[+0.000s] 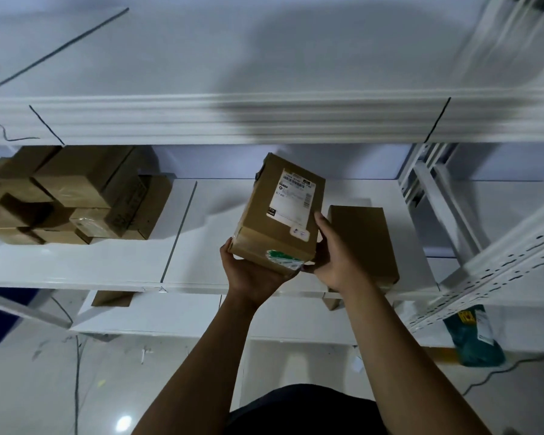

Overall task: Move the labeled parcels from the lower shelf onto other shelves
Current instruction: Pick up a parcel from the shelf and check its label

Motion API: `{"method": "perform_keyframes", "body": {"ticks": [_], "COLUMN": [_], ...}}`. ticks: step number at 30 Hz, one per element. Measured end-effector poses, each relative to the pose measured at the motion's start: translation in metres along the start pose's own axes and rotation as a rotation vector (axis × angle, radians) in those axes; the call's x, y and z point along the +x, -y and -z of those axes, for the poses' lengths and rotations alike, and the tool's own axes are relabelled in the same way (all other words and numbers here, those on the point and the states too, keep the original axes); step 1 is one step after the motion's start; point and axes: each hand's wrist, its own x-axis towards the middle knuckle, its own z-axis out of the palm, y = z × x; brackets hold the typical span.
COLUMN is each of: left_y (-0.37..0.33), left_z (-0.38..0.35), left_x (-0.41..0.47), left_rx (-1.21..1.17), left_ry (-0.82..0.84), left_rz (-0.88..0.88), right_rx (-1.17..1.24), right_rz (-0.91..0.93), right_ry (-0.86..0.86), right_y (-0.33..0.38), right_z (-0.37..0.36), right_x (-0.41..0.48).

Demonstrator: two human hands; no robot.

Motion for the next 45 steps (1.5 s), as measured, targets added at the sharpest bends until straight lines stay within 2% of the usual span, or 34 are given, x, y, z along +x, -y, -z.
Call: {"method": "perform_keyframes", "body": {"ticks": [3,6,8,12,14,19,23,29,45], "left_y": [0.007,0.008,0.004,-0.009,-0.022,-0.049,-0.062,-0.072,-0.078], "left_z": [0.003,0.008,0.014,0.012,0.001,-0.035,-0.048,-0.05,-0.06], "left_x": [-0.002,-0.006,-0.008,-0.009,-0.012,-0.012,-0.016,-0.029,-0.056], "left_rx": [0.02,0.081,0.211,0.613,0.756,1.061,1.082,1.068,1.102], "left_ry": [-0.051,-0.224,-0.334,-0.408,-0.395,-0.234,-0.195,-0.115,-0.161], "left_rz": [-0.017,-0.064,-0.096,-0.168,-0.183,-0.113,-0.091,-0.083,-0.088], "right_rx": [0.0,0.029,0.023,0.004,0.026,0.123,0.18,0.132,0.15], "right_rz": [0.031,0.1,0.144,0.21,0.24,0.307,0.386,0.435,0.458], "right_ry": [0.073,0.099,0.072,0.046,0.042,0.126,0.213,0.227,0.265], "right_y": [-0.007,-0.007,-0.004,0.001,0.002,0.015,0.026,0.03,0.025], "right_z": [-0.001,0.001,0.003,0.005,0.01,0.019,0.022,0.012,-0.01], "right_x": [0.002,0.004,0.004,-0.001,-0.003,-0.017,-0.033,-0.046,-0.063]}}
